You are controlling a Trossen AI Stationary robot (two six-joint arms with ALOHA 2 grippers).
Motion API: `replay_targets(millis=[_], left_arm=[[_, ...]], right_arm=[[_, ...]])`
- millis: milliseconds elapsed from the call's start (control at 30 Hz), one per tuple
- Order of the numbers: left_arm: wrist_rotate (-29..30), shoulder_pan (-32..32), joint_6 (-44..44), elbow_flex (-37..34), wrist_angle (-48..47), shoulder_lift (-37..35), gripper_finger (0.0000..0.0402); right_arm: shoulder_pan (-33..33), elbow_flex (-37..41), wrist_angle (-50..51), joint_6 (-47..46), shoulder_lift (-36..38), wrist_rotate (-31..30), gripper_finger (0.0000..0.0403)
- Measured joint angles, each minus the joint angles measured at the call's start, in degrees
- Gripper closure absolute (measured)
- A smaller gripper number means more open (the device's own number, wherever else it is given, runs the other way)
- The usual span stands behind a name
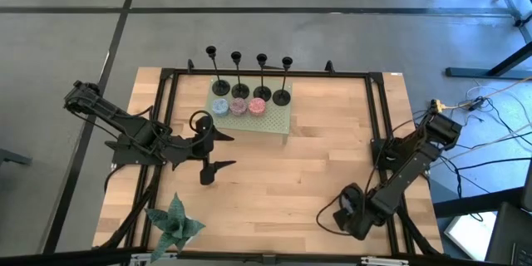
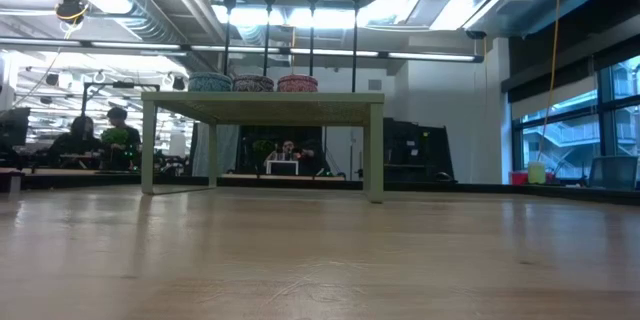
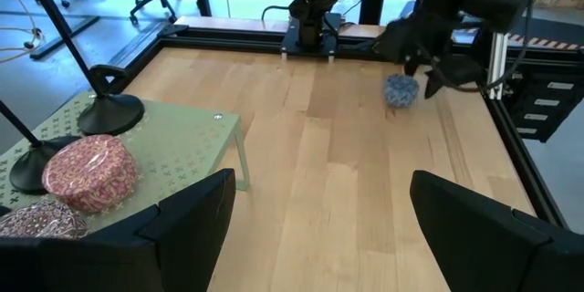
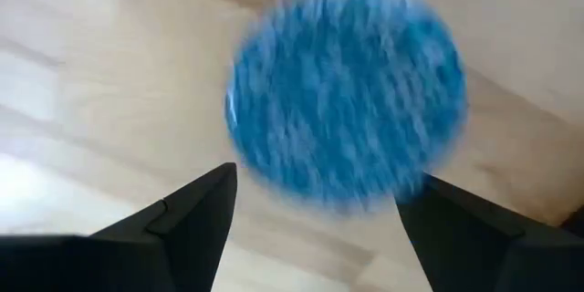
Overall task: Pick & Place candle stick holders
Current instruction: Put the blue candle on the shelf aligned with the other candles
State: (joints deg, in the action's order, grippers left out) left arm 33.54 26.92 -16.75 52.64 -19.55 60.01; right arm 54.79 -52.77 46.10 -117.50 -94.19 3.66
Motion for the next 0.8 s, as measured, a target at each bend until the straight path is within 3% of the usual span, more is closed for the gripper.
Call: replay_targets(millis=[100, 233, 400, 800], left_arm=[[0.0, 0.0, 0.0, 0.0, 0.0, 0.0, 0.0074], [0.0, 0.0, 0.0, 0.0, 0.0, 0.0, 0.0074], [0.0, 0.0, 0.0, 0.0, 0.0, 0.0, 0.0074], [-0.1, 0.0, 0.0, 0.0, 0.0, 0.0, 0.0074]], right_arm=[[0.2, -2.7, 6.8, 0.8, 0.0, 0.0, 0.0105], [0.1, -3.1, 8.1, 1.0, 0.0, 0.0, 0.0105], [-0.6, -2.9, 7.2, 1.0, 0.1, -6.5, 0.0105], [-3.5, -3.0, 5.7, 5.9, 0.1, -9.5, 0.0105]])
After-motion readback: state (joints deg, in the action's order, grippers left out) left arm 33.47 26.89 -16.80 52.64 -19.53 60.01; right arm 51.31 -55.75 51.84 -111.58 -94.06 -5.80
